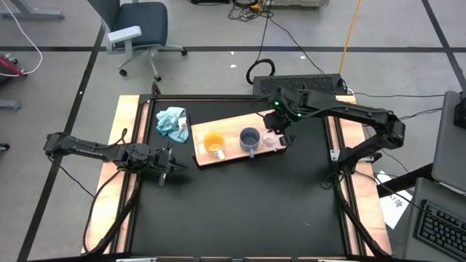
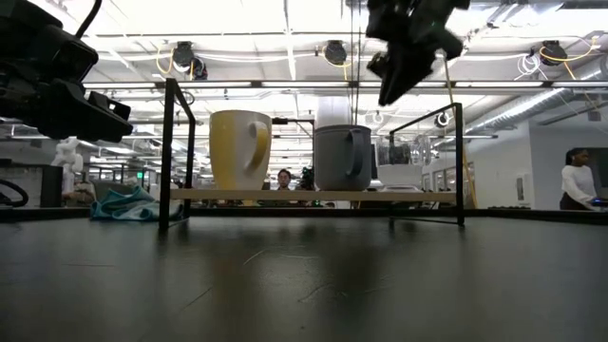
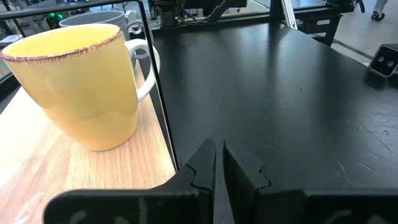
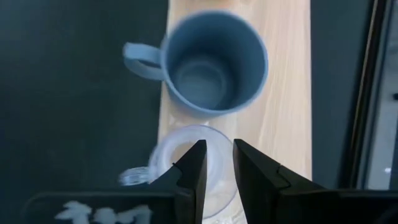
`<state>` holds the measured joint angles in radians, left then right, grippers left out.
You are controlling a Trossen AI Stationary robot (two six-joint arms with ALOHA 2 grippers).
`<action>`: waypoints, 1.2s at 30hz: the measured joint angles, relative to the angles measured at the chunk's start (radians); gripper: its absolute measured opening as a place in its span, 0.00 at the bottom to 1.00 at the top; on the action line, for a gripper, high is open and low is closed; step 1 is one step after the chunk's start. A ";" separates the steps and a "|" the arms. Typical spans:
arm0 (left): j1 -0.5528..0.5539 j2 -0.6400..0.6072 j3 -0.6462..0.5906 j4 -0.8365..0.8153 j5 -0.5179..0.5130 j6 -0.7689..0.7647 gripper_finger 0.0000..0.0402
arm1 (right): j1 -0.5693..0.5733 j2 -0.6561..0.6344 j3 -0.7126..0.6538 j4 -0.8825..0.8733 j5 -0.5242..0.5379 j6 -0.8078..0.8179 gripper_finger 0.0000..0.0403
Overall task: Stack small to large cups/mugs on shelf
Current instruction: Return to Home Position
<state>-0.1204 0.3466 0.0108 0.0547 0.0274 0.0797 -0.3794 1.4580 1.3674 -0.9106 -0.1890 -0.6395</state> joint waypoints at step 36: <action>0.000 0.000 0.000 0.068 0.024 0.079 0.01 | 0.041 -0.591 -0.108 -0.137 0.004 0.317 0.00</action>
<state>-0.1204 0.3466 0.0109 0.1232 0.0509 0.1589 -0.3386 0.8675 1.2596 -1.0476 -0.1852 -0.3230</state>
